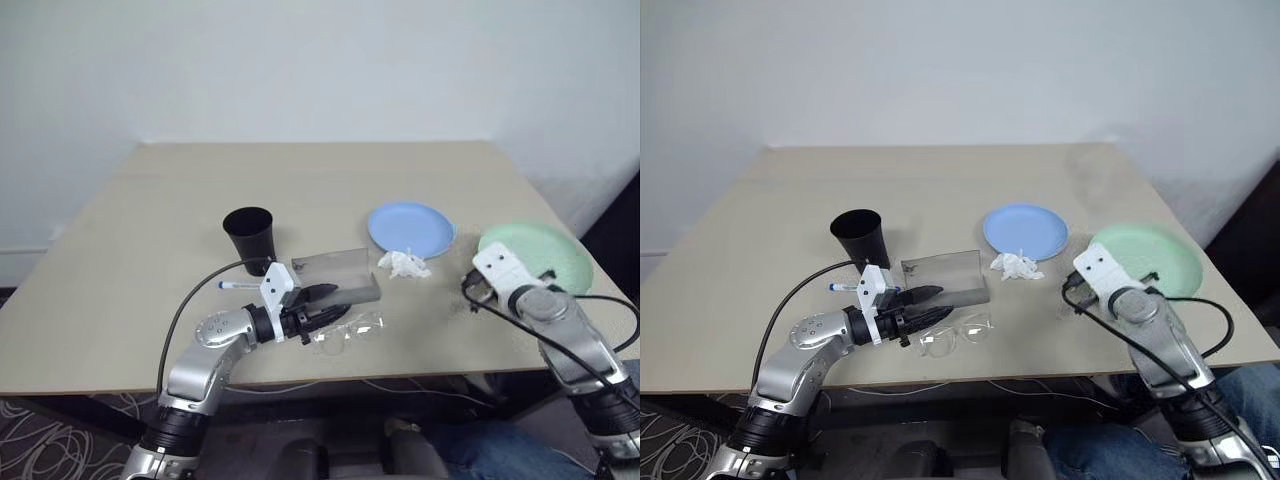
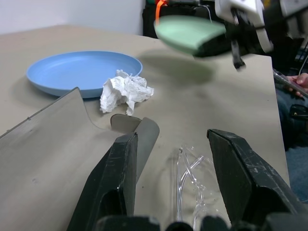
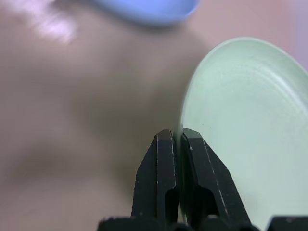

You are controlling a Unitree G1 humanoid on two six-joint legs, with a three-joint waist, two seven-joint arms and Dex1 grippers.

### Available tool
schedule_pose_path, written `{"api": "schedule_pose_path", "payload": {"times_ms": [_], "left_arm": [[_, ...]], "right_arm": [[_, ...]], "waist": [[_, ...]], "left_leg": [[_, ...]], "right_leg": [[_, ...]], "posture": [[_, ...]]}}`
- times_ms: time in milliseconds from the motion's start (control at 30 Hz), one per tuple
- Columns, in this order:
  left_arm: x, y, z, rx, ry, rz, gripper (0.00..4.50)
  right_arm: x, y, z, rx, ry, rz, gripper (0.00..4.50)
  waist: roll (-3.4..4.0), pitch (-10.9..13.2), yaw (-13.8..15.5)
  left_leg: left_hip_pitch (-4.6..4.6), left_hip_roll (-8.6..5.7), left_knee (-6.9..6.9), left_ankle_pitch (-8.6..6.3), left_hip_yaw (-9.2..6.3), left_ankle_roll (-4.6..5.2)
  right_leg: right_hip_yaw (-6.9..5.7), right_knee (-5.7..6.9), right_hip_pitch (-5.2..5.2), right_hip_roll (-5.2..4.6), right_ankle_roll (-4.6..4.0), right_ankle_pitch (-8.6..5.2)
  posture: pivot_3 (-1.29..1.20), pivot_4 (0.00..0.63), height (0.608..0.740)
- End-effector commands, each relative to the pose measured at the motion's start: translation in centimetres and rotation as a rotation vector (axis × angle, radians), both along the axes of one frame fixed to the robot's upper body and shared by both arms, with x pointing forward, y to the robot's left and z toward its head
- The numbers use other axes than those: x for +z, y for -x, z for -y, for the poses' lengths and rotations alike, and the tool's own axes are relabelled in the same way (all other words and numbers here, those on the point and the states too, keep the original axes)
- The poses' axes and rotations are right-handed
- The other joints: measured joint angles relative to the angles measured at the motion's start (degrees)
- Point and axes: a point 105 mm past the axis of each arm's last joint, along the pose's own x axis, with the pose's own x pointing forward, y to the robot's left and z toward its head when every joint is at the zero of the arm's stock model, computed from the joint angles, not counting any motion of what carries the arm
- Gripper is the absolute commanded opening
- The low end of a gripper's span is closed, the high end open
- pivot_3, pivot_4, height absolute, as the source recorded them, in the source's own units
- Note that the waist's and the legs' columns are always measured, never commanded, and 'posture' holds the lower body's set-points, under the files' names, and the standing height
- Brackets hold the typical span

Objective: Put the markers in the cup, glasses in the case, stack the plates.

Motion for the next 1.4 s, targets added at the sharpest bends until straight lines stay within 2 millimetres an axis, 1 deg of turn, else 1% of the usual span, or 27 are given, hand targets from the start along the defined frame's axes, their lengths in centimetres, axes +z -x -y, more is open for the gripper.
{"api": "schedule_pose_path", "payload": {"times_ms": [33, 100, 133, 233, 267, 433, 600, 667, 733, 867, 933, 1000, 1100, 1167, 1233, 1333, 1400], "left_arm": [[1.4, -0.6, 0.1, -0.007, 0.003, 0.057, 2.39], [1.5, -0.8, 0.0, -0.008, 0.001, 0.060, 2.39], [1.5, -0.8, 0.0, -0.008, 0.000, 0.061, 2.39], [1.7, -1.1, -0.1, -0.007, -0.004, 0.068, 2.39], [1.7, -1.2, -0.1, -0.006, -0.005, 0.070, 2.39], [1.9, -1.4, -0.3, 0.006, -0.005, 0.080, 2.39], [1.9, -1.1, -0.6, 0.028, -0.003, 0.083, 2.39], [1.9, -1.0, -0.8, 0.038, -0.002, 0.083, 2.39], [1.9, -0.9, -0.9, 0.046, -0.002, 0.083, 2.39], [1.9, -0.8, -1.0, 0.054, -0.003, 0.082, 2.39], [1.9, -0.7, -1.0, 0.055, -0.004, 0.081, 2.39], [1.9, -0.7, -1.0, 0.055, -0.006, 0.081, 2.39], [1.9, -0.8, -1.1, 0.055, -0.009, 0.082, 2.39], [1.9, -0.9, -1.1, 0.055, -0.012, 0.084, 2.39], [2.0, -0.9, -1.2, 0.056, -0.015, 0.085, 2.39], [2.0, -1.0, -1.2, 0.057, -0.015, 0.086, 2.39], [2.0, -1.0, -1.2, 0.057, -0.015, 0.088, 2.39]], "right_arm": [[3.4, -2.1, -2.2, 0.190, 0.036, 0.148, 0.10], [4.0, -2.9, -3.9, 0.313, 0.000, 0.148, 0.10], [4.2, -3.2, -4.4, 0.353, -0.013, 0.148, 0.10], [5.1, -4.3, -7.1, 0.520, -0.105, 0.135, 0.10], [5.3, -4.6, -7.7, 0.554, -0.125, 0.133, 0.10], [5.0, -6.8, -10.0, 0.677, -0.183, 0.095, 0.10], [4.6, -7.7, -11.1, 0.734, -0.208, 0.071, 0.10], [4.4, -7.9, -11.4, 0.741, -0.225, 0.065, 0.54], [4.4, -8.2, -11.3, 0.736, -0.225, 0.071, 1.13], [4.3, -8.3, -11.3, 0.739, -0.229, 0.078, 2.39], [4.7, -8.4, -11.1, 0.730, -0.233, 0.110, 3.20], [5.3, -8.4, -10.9, 0.724, -0.247, 0.139, 3.83], [5.9, -8.3, -10.5, 0.713, -0.315, 0.137, 3.83], [5.7, -7.7, -10.1, 0.726, -0.358, 0.095, 3.83], [5.0, -6.8, -9.8, 0.743, -0.384, 0.032, 3.83], [2.9, -4.8, -9.4, 0.765, -0.406, -0.098, 3.83], [2.1, -4.2, -9.3, 0.761, -0.409, -0.133, 3.83]], "waist": [[0.00, 0.00, 0.00], [0.00, 0.01, 0.02], [0.00, 0.01, 0.02], [-0.01, 0.01, -0.01], [-0.01, 0.01, 0.02], [-0.01, 0.01, 0.02], [0.00, 0.01, 0.03], [0.03, 0.02, 0.01], [0.04, 0.02, 0.01], [0.09, 0.02, 0.02], [0.11, 0.01, 0.01], [0.14, 0.01, 0.02], [0.17, 0.01, 0.02], [0.19, 0.00, 0.04], [0.19, -0.01, 0.11], [0.19, -0.02, 0.14], [0.22, -0.02, 0.08]], "left_leg": [[0.02, 0.04, 0.00, 0.00, -0.01, 0.00], [0.03, 0.05, 0.00, 0.01, -0.01, 0.02], [0.04, 0.05, 0.00, 0.02, -0.01, 0.03], [0.05, 0.05, 0.00, 0.14, 0.02, 0.26], [0.05, 0.04, 0.00, 0.16, 0.04, 0.29], [0.06, 0.03, 0.00, 0.18, 0.09, 0.33], [0.04, 0.03, -0.01, 0.18, 0.04, 0.33], [0.04, 0.03, -0.01, 0.18, 0.05, 0.33], [0.05, 0.03, -0.02, 0.18, 0.05, 0.32], [0.07, 0.04, -0.02, 0.19, 0.04, 0.30], [0.08, 0.04, -0.02, 0.19, 0.05, 0.30], [0.08, 0.04, -0.02, 0.19, 0.04, 0.30], [0.08, 0.04, -0.02, 0.19, 0.04, 0.30], [0.08, 0.04, -0.02, 0.19, 0.05, 0.30], [0.08, 0.04, -0.02, 0.19, 0.03, 0.30], [0.08, 0.03, -0.02, 0.19, -0.01, 0.30], [0.08, 0.03, -0.02, 0.18, 0.02, 0.31]], "right_leg": [[0.00, 0.00, 0.02, 0.04, 0.00, 0.00], [-0.01, 0.00, 0.02, 0.07, -0.01, 0.00], [-0.01, 0.00, 0.03, 0.07, -0.01, 0.00], [0.00, -0.05, 0.07, 0.07, -0.01, 0.00], [0.00, -0.06, 0.07, 0.06, -0.01, 0.00], [0.00, -0.10, 0.10, 0.03, -0.02, 0.00], [-0.02, -0.08, 0.10, 0.02, -0.03, 0.01], [-0.01, -0.08, 0.09, 0.02, -0.03, 0.01], [-0.01, -0.05, 0.08, 0.02, -0.04, 0.01], [-0.01, 0.00, 0.08, 0.02, -0.06, 0.03], [-0.01, 0.01, 0.08, 0.01, -0.06, 0.03], [-0.01, 0.01, 0.08, 0.02, -0.06, 0.03], [-0.01, 0.01, 0.08, 0.02, -0.06, 0.03], [-0.01, 0.01, 0.08, 0.02, -0.06, 0.03], [-0.01, 0.01, 0.09, 0.02, -0.05, 0.03], [-0.04, -0.01, 0.12, 0.01, -0.04, 0.03], [-0.03, -0.01, 0.12, 0.00, -0.04, 0.02]], "posture": [[0.00, 0.000, 0.721], [0.00, 0.000, 0.721], [0.00, 0.000, 0.721], [0.00, 0.000, 0.721], [0.00, 0.000, 0.721], [0.00, 0.000, 0.721], [0.00, 0.000, 0.721], [0.00, 0.000, 0.721], [0.00, 0.000, 0.721], [0.00, 0.000, 0.721], [0.00, 0.000, 0.721], [0.00, 0.000, 0.721], [0.00, 0.000, 0.721], [0.00, 0.000, 0.721], [0.00, 0.000, 0.721], [0.00, 0.000, 0.721], [0.00, 0.000, 0.721]]}}
